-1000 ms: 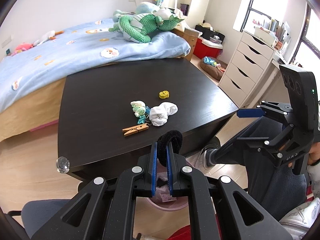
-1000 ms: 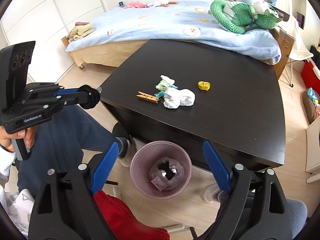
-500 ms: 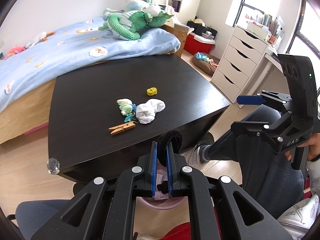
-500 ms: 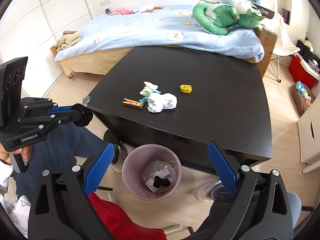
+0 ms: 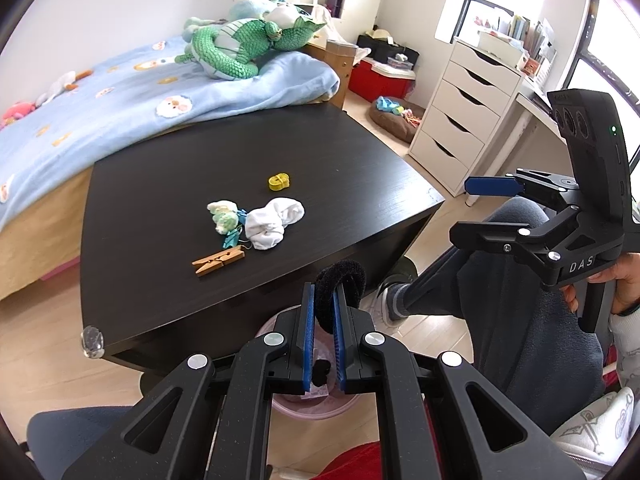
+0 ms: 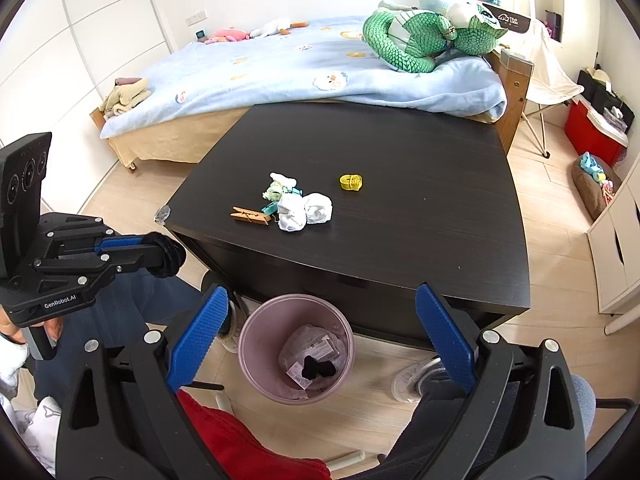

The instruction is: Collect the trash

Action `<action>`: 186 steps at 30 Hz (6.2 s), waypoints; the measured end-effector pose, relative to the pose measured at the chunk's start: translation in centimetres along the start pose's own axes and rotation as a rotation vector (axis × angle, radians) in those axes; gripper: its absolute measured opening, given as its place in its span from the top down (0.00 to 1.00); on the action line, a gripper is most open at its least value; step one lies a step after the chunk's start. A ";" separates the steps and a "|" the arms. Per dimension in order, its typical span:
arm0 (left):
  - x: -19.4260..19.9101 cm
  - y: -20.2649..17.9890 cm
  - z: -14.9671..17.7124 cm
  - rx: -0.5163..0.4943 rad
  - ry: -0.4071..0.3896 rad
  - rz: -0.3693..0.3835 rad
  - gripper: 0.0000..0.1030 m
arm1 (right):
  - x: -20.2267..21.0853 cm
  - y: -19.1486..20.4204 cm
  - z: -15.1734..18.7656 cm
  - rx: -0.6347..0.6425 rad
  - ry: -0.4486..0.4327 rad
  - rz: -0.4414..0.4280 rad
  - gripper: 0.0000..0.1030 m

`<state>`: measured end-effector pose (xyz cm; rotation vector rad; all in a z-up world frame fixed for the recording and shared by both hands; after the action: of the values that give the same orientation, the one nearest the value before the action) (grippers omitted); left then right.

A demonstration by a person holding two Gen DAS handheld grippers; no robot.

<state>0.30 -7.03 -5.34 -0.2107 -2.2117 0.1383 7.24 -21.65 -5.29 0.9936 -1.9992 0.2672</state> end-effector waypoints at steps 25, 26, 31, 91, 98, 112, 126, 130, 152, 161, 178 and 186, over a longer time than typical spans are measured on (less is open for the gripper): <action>-0.4 2.7 0.1 0.098 -0.025 -0.062 0.07 | -0.5 0.3 0.3 -0.005 0.013 -0.019 0.07; -0.5 2.8 0.1 0.101 -0.026 -0.064 0.07 | -0.5 0.3 0.3 -0.006 0.013 -0.020 0.07; -0.4 3.1 0.1 0.111 -0.033 -0.076 0.07 | -0.6 0.3 0.2 -0.007 0.011 -0.021 0.06; -2.7 8.7 -0.9 0.230 -0.046 -0.130 0.07 | -20.8 1.9 -5.9 0.097 0.315 -0.005 0.44; -2.8 8.8 -0.9 0.230 -0.045 -0.128 0.07 | -20.2 1.7 -6.3 0.086 0.284 -0.018 0.52; -4.5 8.8 -2.3 0.156 0.005 -0.111 0.07 | -16.1 0.7 -7.6 0.046 0.206 -0.036 0.52; -10.4 9.9 -2.2 -0.083 0.211 -0.067 0.07 | -14.3 -0.6 -7.8 0.034 0.181 -0.025 0.51; -11.8 9.8 -1.7 -0.137 0.257 -0.055 0.08 | -14.2 -0.7 -7.9 0.031 0.178 -0.022 0.51; -13.3 9.7 -0.3 -0.195 0.351 -0.072 0.86 | -14.8 -0.8 -7.6 0.028 0.184 -0.026 0.51; -12.6 9.2 -0.7 -0.161 0.318 -0.054 0.86 | -14.8 -0.7 -7.4 0.024 0.181 -0.026 0.52; -7.5 8.2 -2.8 -0.002 0.144 -0.092 0.86 | -11.3 -0.5 -6.9 0.028 0.126 -0.031 0.52; -4.6 7.1 -2.7 -0.004 0.081 -0.112 0.86 | -7.7 -0.1 -6.0 0.047 0.076 -0.024 0.52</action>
<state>5.92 -0.96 -8.49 -0.0926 -2.1375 0.0627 13.33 -14.37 -7.68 1.0214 -1.9189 0.3355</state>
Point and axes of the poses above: each gripper's, at about its wrist camera, not at the fingertips, and x roughly against the way its jaws point, y to its left, z to its underside, the point moved 8 cm from there along -x, roughly the way its jaws point
